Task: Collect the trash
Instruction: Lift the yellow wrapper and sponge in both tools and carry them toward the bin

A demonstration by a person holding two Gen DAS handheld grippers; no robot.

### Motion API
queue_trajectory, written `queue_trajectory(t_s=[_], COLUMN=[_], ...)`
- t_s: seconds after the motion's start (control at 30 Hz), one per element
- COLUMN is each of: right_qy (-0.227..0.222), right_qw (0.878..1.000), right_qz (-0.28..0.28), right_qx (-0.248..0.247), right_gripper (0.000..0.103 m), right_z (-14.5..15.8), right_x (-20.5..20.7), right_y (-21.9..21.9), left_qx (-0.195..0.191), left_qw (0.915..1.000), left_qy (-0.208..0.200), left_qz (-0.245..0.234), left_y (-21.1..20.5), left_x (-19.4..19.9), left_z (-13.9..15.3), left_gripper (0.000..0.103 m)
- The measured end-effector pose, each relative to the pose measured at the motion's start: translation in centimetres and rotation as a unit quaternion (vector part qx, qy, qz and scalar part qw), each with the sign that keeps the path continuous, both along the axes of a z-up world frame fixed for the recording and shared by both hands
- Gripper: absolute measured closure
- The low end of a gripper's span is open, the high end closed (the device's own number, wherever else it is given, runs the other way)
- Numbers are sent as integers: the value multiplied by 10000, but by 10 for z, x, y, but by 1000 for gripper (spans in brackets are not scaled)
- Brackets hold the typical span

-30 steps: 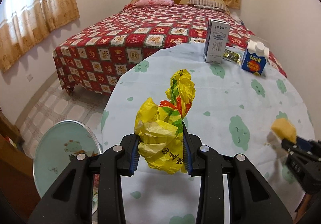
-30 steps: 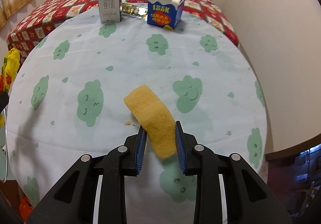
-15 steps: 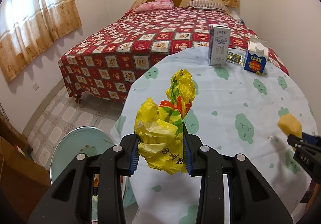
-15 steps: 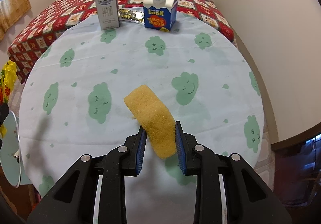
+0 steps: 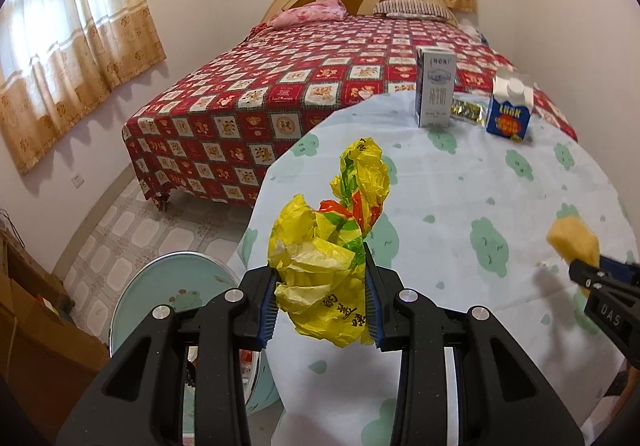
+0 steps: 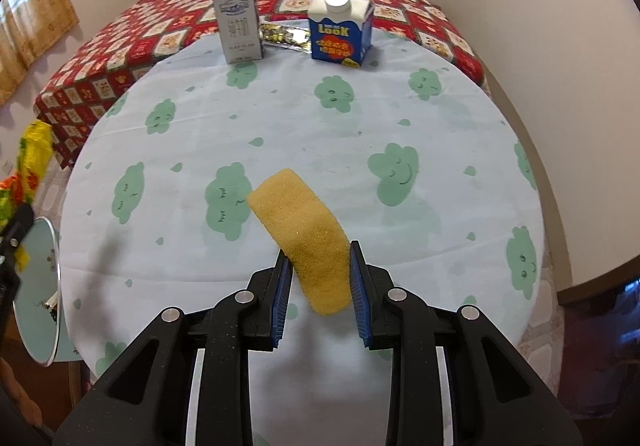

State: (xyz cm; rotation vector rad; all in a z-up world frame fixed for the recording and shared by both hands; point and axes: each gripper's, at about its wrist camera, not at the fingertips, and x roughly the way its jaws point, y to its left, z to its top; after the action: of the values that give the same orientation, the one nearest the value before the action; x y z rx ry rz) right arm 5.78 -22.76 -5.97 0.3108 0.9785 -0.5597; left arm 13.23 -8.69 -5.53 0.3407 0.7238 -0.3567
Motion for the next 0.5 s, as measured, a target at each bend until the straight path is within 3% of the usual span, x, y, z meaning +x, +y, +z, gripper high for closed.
queue_trajectory(t_s=[0.27, 0.5], right_qy=[-329, -650], right_qw=[9984, 9929], right_qz=[455, 954], right_qx=[95, 271], right_gripper=[75, 74], right_z=[-2, 6], right_x=[1, -4], right_y=[12, 39], left_qx=[98, -32], left_qw=[9998, 9993], left_qy=[78, 33], left_qz=[159, 363], left_y=[12, 39], left_x=[-9, -29], left_z=[-9, 3], left_gripper=[68, 68])
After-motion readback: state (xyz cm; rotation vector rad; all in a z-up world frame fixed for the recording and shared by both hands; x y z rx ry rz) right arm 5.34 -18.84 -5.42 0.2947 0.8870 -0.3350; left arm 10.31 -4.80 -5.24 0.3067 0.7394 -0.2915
